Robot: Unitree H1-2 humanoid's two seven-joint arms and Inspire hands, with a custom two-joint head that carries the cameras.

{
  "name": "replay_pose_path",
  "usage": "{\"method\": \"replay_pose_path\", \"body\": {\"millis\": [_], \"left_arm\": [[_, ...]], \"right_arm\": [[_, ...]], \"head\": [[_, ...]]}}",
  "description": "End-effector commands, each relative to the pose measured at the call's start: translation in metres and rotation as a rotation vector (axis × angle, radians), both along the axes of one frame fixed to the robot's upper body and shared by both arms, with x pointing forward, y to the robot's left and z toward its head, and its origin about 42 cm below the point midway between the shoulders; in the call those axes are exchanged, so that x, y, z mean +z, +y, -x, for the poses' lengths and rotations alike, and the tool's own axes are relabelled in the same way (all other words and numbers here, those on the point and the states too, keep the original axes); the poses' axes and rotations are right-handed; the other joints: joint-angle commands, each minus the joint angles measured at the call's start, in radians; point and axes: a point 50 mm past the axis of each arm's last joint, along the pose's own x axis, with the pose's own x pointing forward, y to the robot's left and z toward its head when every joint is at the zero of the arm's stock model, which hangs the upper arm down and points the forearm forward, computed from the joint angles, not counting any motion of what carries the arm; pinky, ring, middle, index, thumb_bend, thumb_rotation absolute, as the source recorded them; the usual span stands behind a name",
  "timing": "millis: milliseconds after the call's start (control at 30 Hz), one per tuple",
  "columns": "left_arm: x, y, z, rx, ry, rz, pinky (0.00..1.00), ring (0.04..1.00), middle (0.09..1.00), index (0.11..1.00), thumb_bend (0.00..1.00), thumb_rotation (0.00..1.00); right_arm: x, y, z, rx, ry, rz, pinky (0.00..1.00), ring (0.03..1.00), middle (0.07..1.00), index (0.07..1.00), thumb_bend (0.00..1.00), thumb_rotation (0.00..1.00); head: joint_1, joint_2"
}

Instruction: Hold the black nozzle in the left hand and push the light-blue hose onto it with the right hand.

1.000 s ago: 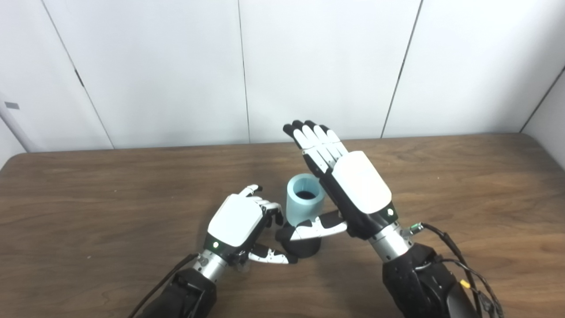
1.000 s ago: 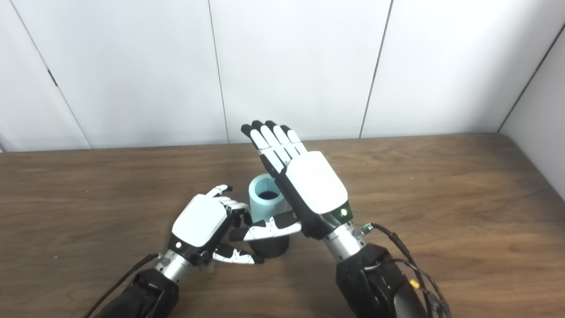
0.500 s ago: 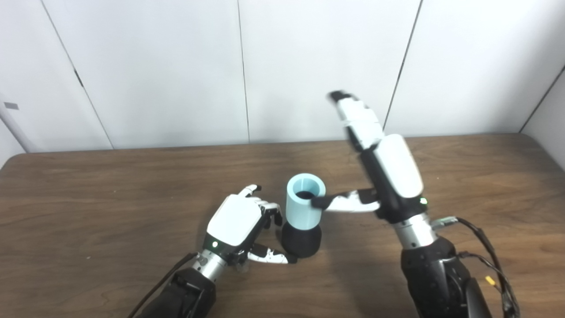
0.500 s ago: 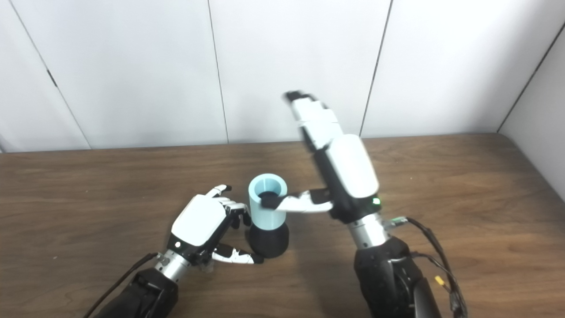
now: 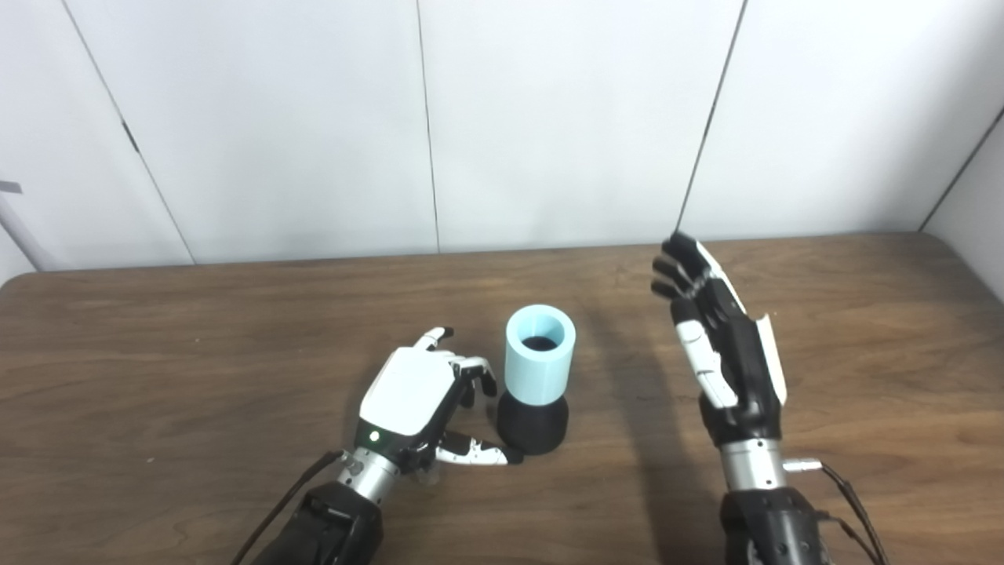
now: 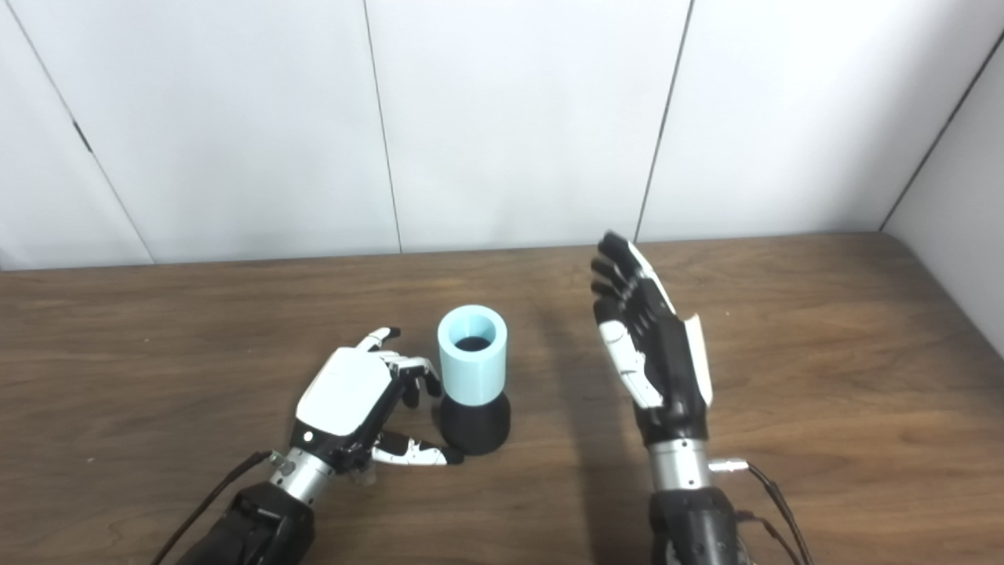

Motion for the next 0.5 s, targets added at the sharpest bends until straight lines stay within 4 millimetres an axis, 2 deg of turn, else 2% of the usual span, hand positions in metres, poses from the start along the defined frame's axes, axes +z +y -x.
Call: {"method": "replay_pose_path", "body": {"millis": [0, 67, 267, 333, 367, 400, 433, 467], "left_arm": [[-0.044, 0.013, 0.026, 0.032, 0.178, -0.068, 0.86, 0.480, 0.411, 0.520, 0.50, 0.00], [-0.040, 0.014, 0.025, 0.039, 0.201, -0.054, 0.86, 0.497, 0.406, 0.510, 0.50, 0.00], [-0.018, 0.021, 0.023, 0.024, 0.331, -0.087, 0.86, 0.509, 0.470, 0.486, 0.50, 0.00], [-0.010, 0.025, 0.022, 0.006, 0.380, -0.086, 0.83, 0.550, 0.497, 0.475, 0.52, 0.00], [-0.005, 0.028, 0.022, -0.005, 0.399, -0.090, 0.81, 0.572, 0.547, 0.484, 0.52, 0.04], [0.001, 0.031, 0.022, -0.013, 0.421, -0.096, 0.79, 0.597, 0.580, 0.534, 0.76, 0.09], [0.008, 0.034, 0.022, -0.017, 0.449, -0.107, 0.79, 0.635, 0.621, 0.586, 0.88, 0.15], [0.013, 0.037, 0.022, -0.014, 0.477, -0.114, 0.81, 0.698, 0.688, 0.664, 0.95, 0.23]], "right_arm": [[0.018, 0.006, -0.003, 0.013, -0.082, -0.008, 0.68, 0.767, 0.794, 0.767, 0.29, 0.32], [0.020, 0.007, -0.001, 0.005, -0.067, 0.017, 0.66, 0.766, 0.790, 0.756, 0.27, 0.31], [0.022, 0.009, 0.001, -0.022, -0.042, 0.055, 0.63, 0.756, 0.778, 0.738, 0.26, 0.34], [0.021, 0.009, 0.000, -0.029, -0.038, 0.059, 0.64, 0.756, 0.776, 0.740, 0.26, 0.33], [0.020, 0.008, 0.000, -0.030, -0.035, 0.061, 0.65, 0.760, 0.779, 0.741, 0.26, 0.33], [0.020, 0.008, -0.001, -0.032, -0.032, 0.064, 0.65, 0.765, 0.783, 0.745, 0.26, 0.34], [0.019, 0.008, -0.001, -0.032, -0.030, 0.065, 0.66, 0.767, 0.785, 0.747, 0.27, 0.36], [0.019, 0.007, -0.001, -0.032, -0.028, 0.064, 0.65, 0.768, 0.786, 0.749, 0.28, 0.38]], "head": [[0.000, 0.000], [0.000, 0.000], [-0.002, 0.002], [-0.003, 0.002], [-0.004, 0.003], [-0.003, 0.002], [-0.002, 0.003], [-0.001, 0.003]]}}
